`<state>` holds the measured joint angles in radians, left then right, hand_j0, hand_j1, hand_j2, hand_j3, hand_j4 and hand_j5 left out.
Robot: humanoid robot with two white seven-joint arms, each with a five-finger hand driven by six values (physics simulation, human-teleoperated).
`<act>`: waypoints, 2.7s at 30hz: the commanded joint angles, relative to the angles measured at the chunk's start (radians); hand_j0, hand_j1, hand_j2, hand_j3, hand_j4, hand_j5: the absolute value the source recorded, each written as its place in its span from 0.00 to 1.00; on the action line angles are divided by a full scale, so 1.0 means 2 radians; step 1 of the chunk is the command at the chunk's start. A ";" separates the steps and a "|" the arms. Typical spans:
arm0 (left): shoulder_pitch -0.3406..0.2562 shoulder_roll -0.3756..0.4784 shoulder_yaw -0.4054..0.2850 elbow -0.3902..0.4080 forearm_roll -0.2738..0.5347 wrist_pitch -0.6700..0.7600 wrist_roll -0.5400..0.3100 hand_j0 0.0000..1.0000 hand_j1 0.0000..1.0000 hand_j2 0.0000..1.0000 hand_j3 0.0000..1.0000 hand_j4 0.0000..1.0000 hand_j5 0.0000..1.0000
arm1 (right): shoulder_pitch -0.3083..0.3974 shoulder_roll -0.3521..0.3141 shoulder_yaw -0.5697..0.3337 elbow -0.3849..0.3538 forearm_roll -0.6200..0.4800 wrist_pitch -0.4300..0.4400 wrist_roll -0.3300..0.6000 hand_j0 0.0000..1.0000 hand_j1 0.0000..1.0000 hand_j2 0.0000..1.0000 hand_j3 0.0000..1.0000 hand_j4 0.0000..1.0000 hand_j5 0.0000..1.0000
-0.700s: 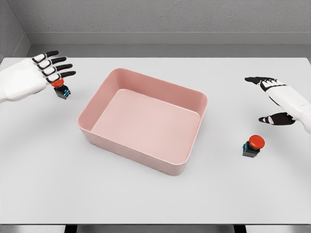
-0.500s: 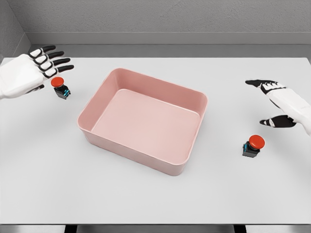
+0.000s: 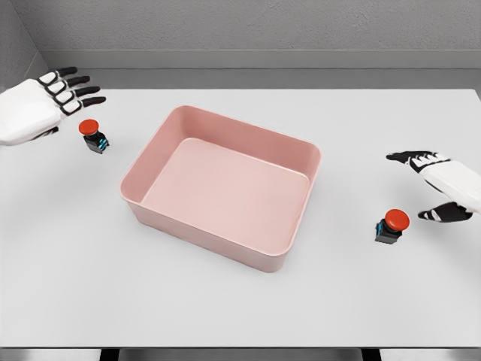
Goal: Put the industrial switch in the basket with both arms
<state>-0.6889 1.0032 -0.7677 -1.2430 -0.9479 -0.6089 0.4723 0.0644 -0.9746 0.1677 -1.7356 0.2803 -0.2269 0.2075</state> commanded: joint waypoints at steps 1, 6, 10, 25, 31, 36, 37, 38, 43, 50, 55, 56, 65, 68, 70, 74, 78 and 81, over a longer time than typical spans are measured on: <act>-0.003 -0.012 0.000 0.007 0.003 -0.001 -0.040 1.00 1.00 1.00 1.00 1.00 1.00 | 0.000 -0.005 0.000 -0.003 -0.001 -0.002 0.040 1.00 1.00 1.00 1.00 1.00 1.00; -0.031 -0.031 -0.008 0.007 -0.016 -0.001 -0.053 1.00 1.00 1.00 1.00 1.00 1.00 | 0.012 -0.029 0.004 -0.008 -0.001 -0.033 0.076 1.00 1.00 1.00 1.00 1.00 1.00; -0.047 -0.039 -0.023 0.007 -0.045 -0.001 -0.054 1.00 1.00 1.00 1.00 1.00 1.00 | 0.018 -0.037 0.005 -0.008 -0.001 -0.057 0.086 1.00 1.00 1.00 1.00 1.00 1.00; -0.080 -0.071 -0.102 0.079 -0.025 -0.001 -0.051 1.00 1.00 1.00 1.00 1.00 1.00 | -0.018 -0.019 0.040 -0.008 -0.001 -0.096 0.094 1.00 1.00 1.00 1.00 1.00 1.00; -0.086 -0.073 -0.124 0.094 -0.009 -0.001 -0.051 1.00 1.00 1.00 1.00 1.00 1.00 | -0.021 -0.014 0.045 -0.009 -0.001 -0.097 0.106 1.00 1.00 1.00 1.00 1.00 1.00; -0.105 -0.092 -0.149 0.152 0.013 -0.001 -0.048 1.00 1.00 1.00 1.00 1.00 1.00 | -0.031 -0.015 0.046 -0.008 -0.001 -0.094 0.109 0.96 0.96 0.96 0.96 0.96 0.96; -0.109 -0.099 -0.152 0.160 0.015 -0.001 -0.047 1.00 1.00 1.00 1.00 1.00 1.00 | -0.035 -0.015 0.046 -0.008 -0.001 -0.093 0.111 0.96 0.96 0.96 0.96 0.96 0.96; -0.109 -0.099 -0.152 0.161 0.018 -0.001 -0.047 1.00 1.00 1.00 1.00 1.00 1.00 | -0.041 -0.015 0.046 -0.008 -0.001 -0.095 0.112 0.96 0.96 0.96 0.96 0.96 0.96; -0.109 -0.100 -0.158 0.164 0.021 -0.001 -0.047 1.00 1.00 1.00 1.00 1.00 1.00 | -0.056 -0.020 0.043 -0.008 -0.001 -0.097 0.139 0.98 0.98 0.98 0.98 0.98 0.98; -0.114 -0.121 -0.171 0.216 0.031 -0.001 -0.048 1.00 1.00 1.00 1.00 1.00 1.00 | -0.054 -0.022 0.042 -0.008 -0.001 -0.094 0.165 0.98 0.98 0.98 0.98 0.98 0.98; -0.122 -0.130 -0.171 0.239 0.037 -0.001 -0.047 1.00 1.00 1.00 1.00 1.00 1.00 | -0.055 -0.024 0.041 -0.008 -0.001 -0.095 0.165 0.99 0.99 0.99 0.99 0.99 0.99; -0.123 -0.130 -0.171 0.243 0.038 -0.001 -0.047 1.00 1.00 1.00 1.00 1.00 1.00 | -0.055 -0.024 0.041 -0.008 -0.001 -0.095 0.165 0.94 0.94 0.94 0.94 0.94 0.94; -0.123 -0.133 -0.188 0.238 0.031 -0.001 -0.054 0.93 0.93 0.93 0.93 0.93 0.93 | -0.056 -0.024 0.040 -0.008 0.002 -0.101 0.182 0.63 0.63 0.63 0.63 0.63 0.63; -0.123 -0.133 -0.189 0.237 0.028 -0.001 -0.054 0.85 0.85 0.85 0.85 0.85 0.85 | -0.057 -0.024 0.040 -0.008 0.002 -0.101 0.184 0.58 0.58 0.58 0.58 0.58 0.58; -0.123 -0.133 -0.189 0.236 0.025 -0.001 -0.064 0.75 0.75 0.75 0.75 0.75 0.75 | -0.056 -0.024 0.040 -0.008 0.003 -0.101 0.185 0.55 0.55 0.55 0.55 0.55 0.55; -0.127 -0.133 -0.188 0.236 0.022 -0.001 -0.066 0.52 0.52 0.52 0.52 0.52 0.52 | -0.056 -0.024 0.040 -0.008 0.006 -0.104 0.188 0.46 0.46 0.46 0.46 0.46 0.46; -0.127 -0.136 -0.188 0.228 0.022 -0.001 -0.066 0.39 0.39 0.39 0.39 0.39 0.39 | -0.057 -0.024 0.040 -0.008 0.006 -0.105 0.202 0.39 0.39 0.39 0.39 0.39 0.39; -0.127 -0.136 -0.188 0.225 0.023 -0.001 -0.065 0.31 0.31 0.31 0.31 0.31 0.31 | -0.056 -0.024 0.040 -0.008 0.006 -0.105 0.202 0.39 0.39 0.39 0.39 0.39 0.39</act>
<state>-0.9403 0.7328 -1.1430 -0.7867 -0.9044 -0.6075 0.3449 -0.0476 -1.0232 0.2442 -1.7528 0.2784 -0.4214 0.5968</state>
